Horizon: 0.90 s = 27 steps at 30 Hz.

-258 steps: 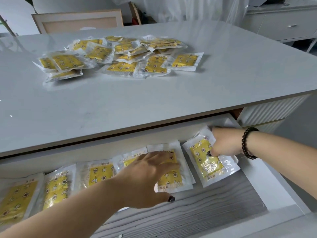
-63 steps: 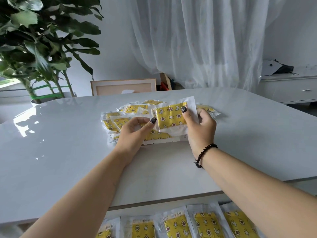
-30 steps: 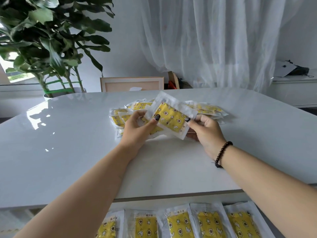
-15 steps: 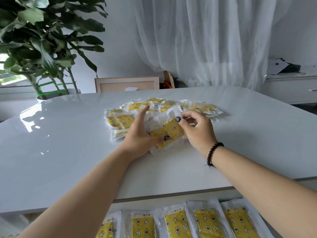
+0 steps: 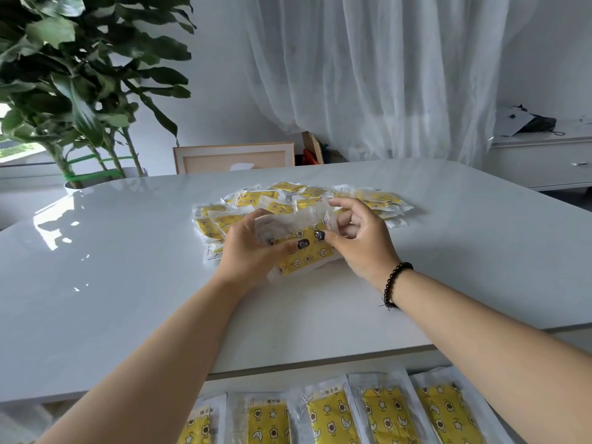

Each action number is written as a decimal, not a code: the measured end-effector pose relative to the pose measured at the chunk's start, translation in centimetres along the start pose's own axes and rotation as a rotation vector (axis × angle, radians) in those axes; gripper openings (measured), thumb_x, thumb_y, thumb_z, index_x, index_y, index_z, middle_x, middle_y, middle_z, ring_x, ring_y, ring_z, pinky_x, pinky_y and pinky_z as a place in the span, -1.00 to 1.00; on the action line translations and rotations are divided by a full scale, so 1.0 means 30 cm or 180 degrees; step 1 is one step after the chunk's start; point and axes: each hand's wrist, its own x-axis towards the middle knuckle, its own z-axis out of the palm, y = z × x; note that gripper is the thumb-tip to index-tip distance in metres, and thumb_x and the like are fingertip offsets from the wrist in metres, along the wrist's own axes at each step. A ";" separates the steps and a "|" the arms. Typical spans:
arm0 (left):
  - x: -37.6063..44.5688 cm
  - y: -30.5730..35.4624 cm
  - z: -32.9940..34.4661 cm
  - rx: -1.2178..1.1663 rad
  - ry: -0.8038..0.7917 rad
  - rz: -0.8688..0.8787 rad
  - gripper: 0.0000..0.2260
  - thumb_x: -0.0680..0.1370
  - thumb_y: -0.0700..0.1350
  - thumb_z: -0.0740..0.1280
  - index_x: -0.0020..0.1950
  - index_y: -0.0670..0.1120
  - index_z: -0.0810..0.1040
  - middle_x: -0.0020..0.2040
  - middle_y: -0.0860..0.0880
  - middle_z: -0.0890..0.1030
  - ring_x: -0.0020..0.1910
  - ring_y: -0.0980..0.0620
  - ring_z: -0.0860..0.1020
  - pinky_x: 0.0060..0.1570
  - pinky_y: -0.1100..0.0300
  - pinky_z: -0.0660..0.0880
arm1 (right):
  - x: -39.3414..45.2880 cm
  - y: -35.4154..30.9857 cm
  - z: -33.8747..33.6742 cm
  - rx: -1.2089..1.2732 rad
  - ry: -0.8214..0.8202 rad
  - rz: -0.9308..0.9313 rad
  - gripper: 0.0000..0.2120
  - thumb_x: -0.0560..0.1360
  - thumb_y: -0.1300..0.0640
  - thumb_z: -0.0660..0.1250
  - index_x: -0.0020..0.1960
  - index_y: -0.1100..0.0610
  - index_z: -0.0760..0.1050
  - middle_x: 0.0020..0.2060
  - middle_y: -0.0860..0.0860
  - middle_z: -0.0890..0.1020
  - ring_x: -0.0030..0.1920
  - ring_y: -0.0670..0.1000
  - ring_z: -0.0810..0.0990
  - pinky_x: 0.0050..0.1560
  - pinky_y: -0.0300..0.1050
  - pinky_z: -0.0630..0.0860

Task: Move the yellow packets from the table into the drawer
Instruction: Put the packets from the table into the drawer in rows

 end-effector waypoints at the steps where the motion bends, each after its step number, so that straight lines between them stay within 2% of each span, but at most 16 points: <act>1: -0.003 0.003 0.001 0.0055 -0.0062 0.0012 -0.67 0.25 -0.27 0.60 -0.08 -0.07 0.59 -0.18 0.15 0.64 -0.22 0.31 0.59 -0.21 0.36 0.53 | 0.001 0.000 -0.001 -0.0072 0.0073 -0.0016 -0.61 0.39 0.36 0.44 -0.01 -0.09 0.47 -0.29 -0.07 0.54 -0.31 -0.16 0.57 -0.19 -0.31 0.55; 2: -0.006 0.006 0.001 0.0162 -0.0071 0.0015 -0.60 0.23 -0.26 0.62 -0.06 0.02 0.56 -0.13 0.17 0.62 -0.18 0.35 0.58 -0.17 0.41 0.51 | 0.003 0.002 -0.003 -0.0116 0.0172 -0.0026 -0.64 0.39 0.37 0.44 -0.10 -0.07 0.47 -0.32 -0.08 0.53 -0.34 -0.20 0.54 -0.20 -0.32 0.54; 4: -0.007 0.004 -0.001 0.0239 -0.0011 0.0002 -0.53 0.19 -0.20 0.63 -0.04 0.11 0.54 -0.08 0.12 0.64 -0.10 0.25 0.61 -0.09 0.30 0.55 | 0.006 0.007 -0.010 -0.0074 0.0351 0.0003 -0.66 0.37 0.43 0.41 -0.27 0.00 0.46 -0.35 -0.09 0.54 -0.36 -0.23 0.51 -0.20 -0.35 0.51; 7: -0.007 0.002 -0.005 -0.0059 0.0225 -0.0048 -0.62 0.27 -0.27 0.59 -0.03 0.00 0.55 -0.12 0.00 0.68 -0.17 0.09 0.65 -0.19 0.20 0.60 | 0.008 0.013 -0.016 -0.0027 0.0393 0.0094 -0.64 0.35 0.48 0.36 -0.37 0.04 0.47 -0.37 -0.10 0.58 -0.36 -0.23 0.53 -0.21 -0.37 0.50; 12: -0.009 0.008 -0.007 -0.0191 0.0145 -0.0074 -0.73 0.37 -0.32 0.52 -0.05 -0.07 0.55 -0.15 0.00 0.68 -0.19 0.09 0.66 -0.19 0.21 0.60 | 0.011 0.014 -0.015 0.0047 0.0363 0.0087 -0.66 0.33 0.46 0.41 -0.30 0.02 0.46 -0.34 -0.10 0.58 -0.35 -0.25 0.52 -0.17 -0.35 0.52; 16: -0.010 0.009 0.003 0.0201 -0.0242 -0.0176 -0.64 0.35 -0.27 0.54 0.05 -0.03 0.51 -0.09 0.02 0.66 -0.11 0.05 0.66 -0.07 0.07 0.61 | 0.011 0.014 -0.019 -0.0091 0.0171 0.0209 -0.70 0.34 0.40 0.44 -0.24 0.04 0.45 -0.30 -0.08 0.59 -0.27 -0.19 0.57 -0.15 -0.31 0.54; 18: -0.010 0.007 0.005 0.0314 -0.0055 -0.0180 -0.61 0.36 -0.24 0.54 0.07 0.02 0.48 -0.07 0.06 0.64 -0.07 0.06 0.63 -0.05 0.08 0.59 | 0.014 0.019 -0.016 -0.0175 0.0288 0.0306 -0.77 0.37 0.35 0.41 -0.19 0.05 0.47 -0.28 -0.09 0.59 -0.23 -0.15 0.56 -0.13 -0.23 0.54; 21: -0.007 0.010 -0.002 0.0308 0.0600 -0.0326 -0.54 0.37 -0.18 0.53 0.17 0.05 0.42 -0.04 0.12 0.55 -0.04 0.06 0.55 -0.10 0.21 0.51 | 0.024 0.033 -0.012 -0.0674 0.0491 0.0207 -0.84 0.41 0.29 0.37 -0.08 0.08 0.49 -0.20 -0.10 0.57 -0.11 -0.12 0.53 -0.01 -0.20 0.49; 22: -0.003 0.011 -0.007 0.0338 0.0820 -0.0445 -0.49 0.39 -0.16 0.51 0.25 0.06 0.38 0.00 0.12 0.52 -0.03 0.06 0.52 -0.11 0.24 0.45 | 0.027 0.038 -0.010 -0.0935 0.0369 0.0164 -0.84 0.43 0.27 0.36 -0.03 0.09 0.50 -0.13 -0.07 0.56 -0.04 -0.09 0.53 0.02 -0.23 0.45; 24: 0.007 0.005 -0.017 0.0305 0.1093 -0.0730 -0.29 0.42 -0.12 0.48 0.47 0.05 0.19 0.06 0.09 0.45 0.00 0.05 0.45 -0.03 0.25 0.36 | 0.029 0.047 -0.002 -0.1532 -0.0192 0.0224 -0.74 0.47 0.15 0.35 0.16 0.10 0.49 0.07 -0.03 0.53 0.19 -0.02 0.48 0.13 -0.26 0.36; 26: 0.013 -0.004 -0.023 0.0267 0.1158 -0.0874 -0.12 0.44 -0.13 0.46 0.56 0.06 -0.05 0.06 0.09 0.44 0.04 0.04 0.42 0.04 0.22 0.35 | 0.026 0.047 0.009 -0.2179 -0.0825 0.0434 -0.53 0.49 -0.07 0.32 0.35 0.06 0.38 0.28 0.00 0.45 0.35 0.03 0.35 0.29 -0.13 0.33; 27: 0.014 -0.008 -0.024 0.0320 0.1159 -0.0861 -0.08 0.43 -0.14 0.46 0.56 0.10 -0.12 0.14 0.07 0.45 0.09 0.01 0.43 0.08 0.18 0.37 | 0.024 0.043 0.014 -0.2450 -0.1024 0.0494 -0.45 0.48 -0.18 0.28 0.39 0.04 0.32 0.33 0.01 0.40 0.37 0.05 0.32 0.33 -0.06 0.31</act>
